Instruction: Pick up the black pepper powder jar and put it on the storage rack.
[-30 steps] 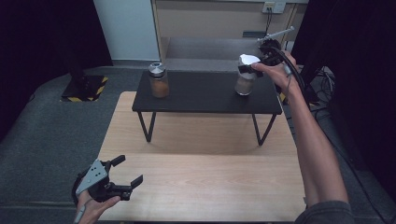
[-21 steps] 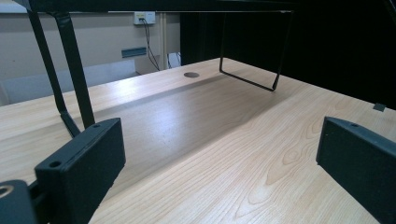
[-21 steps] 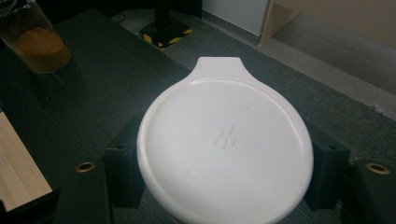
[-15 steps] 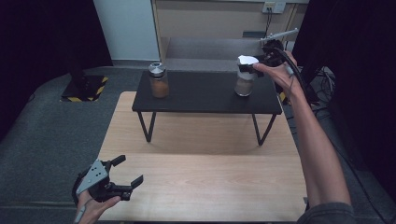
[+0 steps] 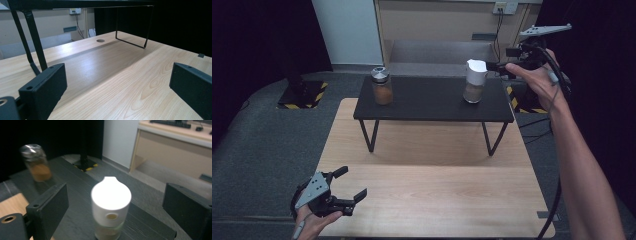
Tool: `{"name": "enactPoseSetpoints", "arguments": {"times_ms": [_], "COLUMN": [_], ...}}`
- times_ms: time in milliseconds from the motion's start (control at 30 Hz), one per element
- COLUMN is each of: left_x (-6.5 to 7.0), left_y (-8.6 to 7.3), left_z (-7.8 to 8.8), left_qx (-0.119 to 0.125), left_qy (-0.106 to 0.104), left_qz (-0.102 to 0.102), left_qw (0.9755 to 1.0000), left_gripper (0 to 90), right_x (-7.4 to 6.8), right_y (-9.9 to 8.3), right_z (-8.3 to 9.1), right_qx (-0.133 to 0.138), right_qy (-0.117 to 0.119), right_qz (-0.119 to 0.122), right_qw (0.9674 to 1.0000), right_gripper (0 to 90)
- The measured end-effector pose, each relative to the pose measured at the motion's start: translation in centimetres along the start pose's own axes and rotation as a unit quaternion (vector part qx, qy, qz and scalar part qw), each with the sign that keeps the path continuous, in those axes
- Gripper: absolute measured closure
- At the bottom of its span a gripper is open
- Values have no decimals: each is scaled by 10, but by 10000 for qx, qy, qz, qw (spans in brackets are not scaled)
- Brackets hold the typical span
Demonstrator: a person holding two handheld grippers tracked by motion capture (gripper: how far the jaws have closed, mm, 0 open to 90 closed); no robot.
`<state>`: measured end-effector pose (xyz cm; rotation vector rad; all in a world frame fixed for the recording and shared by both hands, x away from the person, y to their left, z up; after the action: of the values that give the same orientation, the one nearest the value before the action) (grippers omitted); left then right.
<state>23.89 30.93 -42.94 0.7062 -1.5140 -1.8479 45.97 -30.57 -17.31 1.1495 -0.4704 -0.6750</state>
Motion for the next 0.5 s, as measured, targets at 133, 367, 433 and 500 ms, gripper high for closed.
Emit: {"name": "enactPoseSetpoints", "arguments": {"times_ms": [133, 367, 433, 500], "left_x": [1, 0, 0, 1], "left_y": [1, 1, 1, 1], "left_z": [-1, -2, -3, -3], "left_qx": [-11, -19, -8, -14], "left_qy": [-20, -34, -41, -47], "left_qz": [-32, -38, -50, -64], "left_qw": [10000, 10000, 10000, 10000], "left_gripper": [0, 0, 0, 0], "right_x": [-8, -28, -33, -38], "right_y": [-5, -17, -21, -25], "right_z": [19, 46, 52, 56], "right_qx": [360, 600, 628, 642], "right_qy": [203, 455, 531, 594], "right_qz": [206, 588, 661, 733], "right_qw": [9989, 9954, 9944, 9935], "right_gripper": [61, 58, 57, 56]}}
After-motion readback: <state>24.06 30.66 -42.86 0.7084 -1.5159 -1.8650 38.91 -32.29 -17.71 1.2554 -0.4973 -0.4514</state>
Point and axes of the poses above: each handheld gripper's, and its own axes: z roughly backward along the jaws, y roughly out of its top, x roughly to its right, the point moved 8 cm from there along -z, roughly forward along the jaws, and after that the axes turned 5 degrees about y, right-handed, at the moved point
